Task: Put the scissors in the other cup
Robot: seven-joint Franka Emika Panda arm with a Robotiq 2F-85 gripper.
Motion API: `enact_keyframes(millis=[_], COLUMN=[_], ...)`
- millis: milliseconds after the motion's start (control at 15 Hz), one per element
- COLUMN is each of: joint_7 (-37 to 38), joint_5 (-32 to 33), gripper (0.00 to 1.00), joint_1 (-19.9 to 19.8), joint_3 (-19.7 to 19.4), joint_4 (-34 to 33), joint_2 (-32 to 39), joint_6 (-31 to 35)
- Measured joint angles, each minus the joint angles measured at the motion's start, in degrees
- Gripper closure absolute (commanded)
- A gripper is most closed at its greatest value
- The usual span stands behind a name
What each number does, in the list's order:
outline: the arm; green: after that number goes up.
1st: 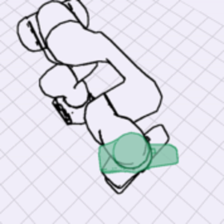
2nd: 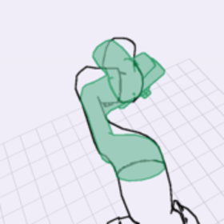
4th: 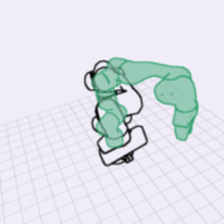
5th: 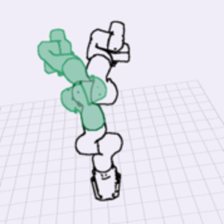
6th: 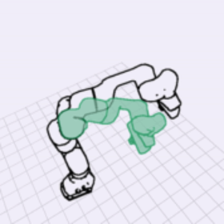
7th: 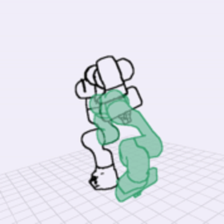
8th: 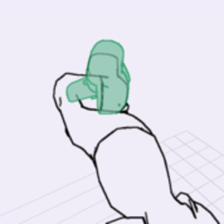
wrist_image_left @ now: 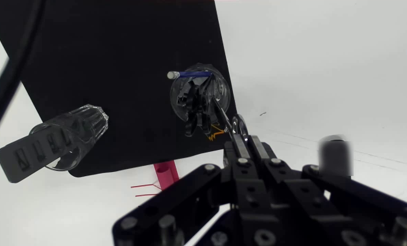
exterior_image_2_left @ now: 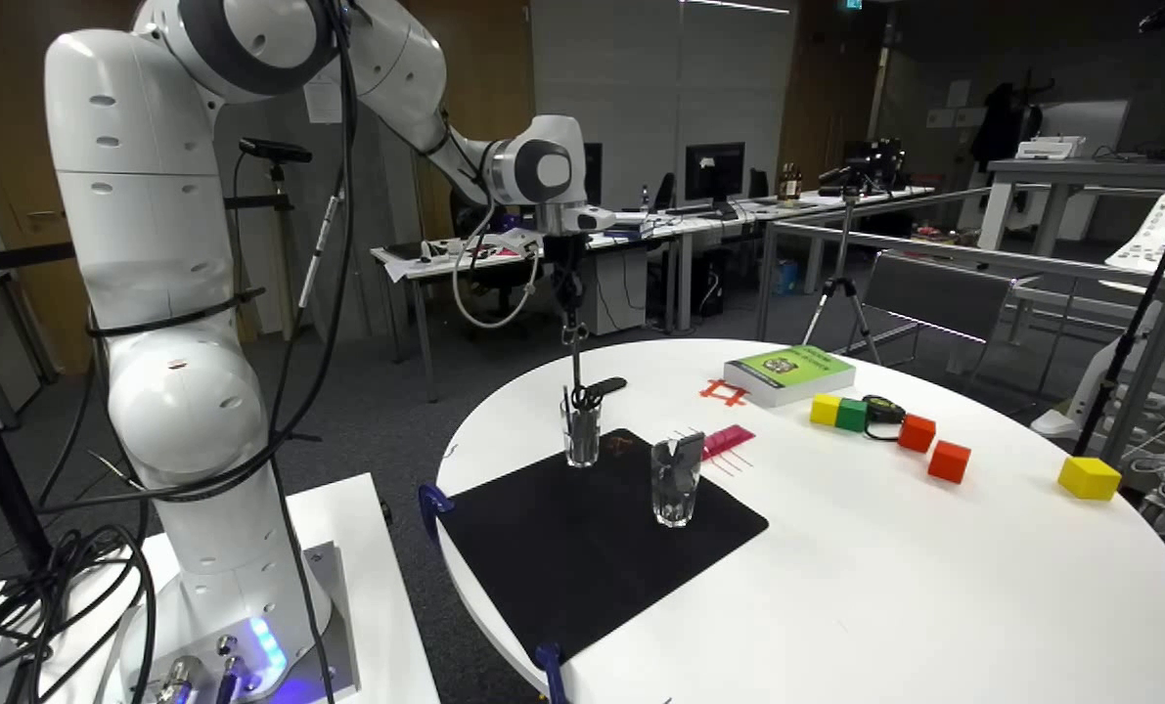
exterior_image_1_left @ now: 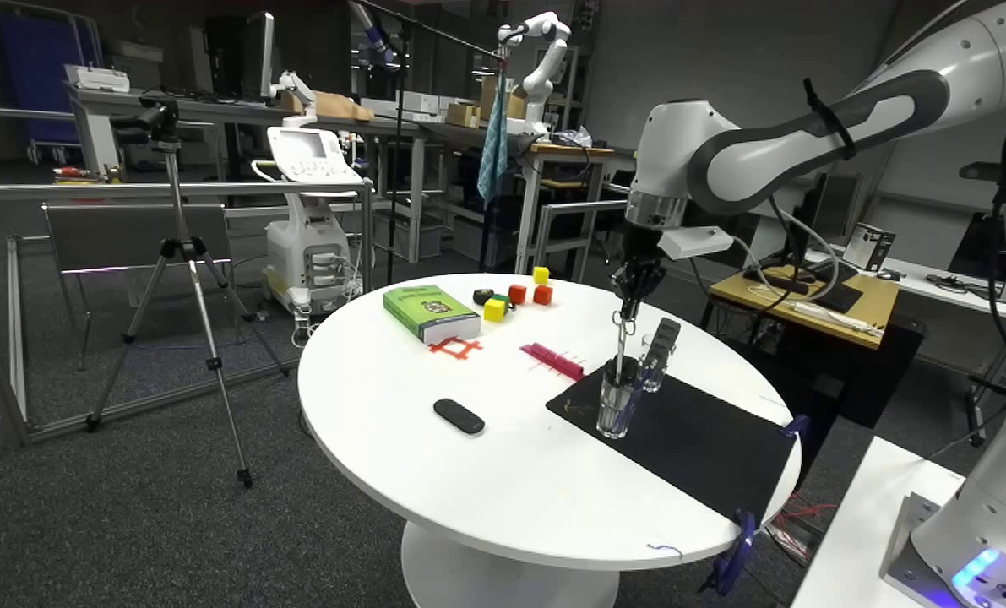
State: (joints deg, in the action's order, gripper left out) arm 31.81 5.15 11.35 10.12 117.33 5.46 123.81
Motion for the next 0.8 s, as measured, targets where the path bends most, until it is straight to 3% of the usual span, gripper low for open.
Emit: enact_keyframes(millis=[800], joint_7=[0.0], joint_5=[0.5], gripper=[0.99], joint_1=[0.0], joint_3=[-0.1], joint_4=[0.2], joint_2=[1.7], joint_6=[0.0])
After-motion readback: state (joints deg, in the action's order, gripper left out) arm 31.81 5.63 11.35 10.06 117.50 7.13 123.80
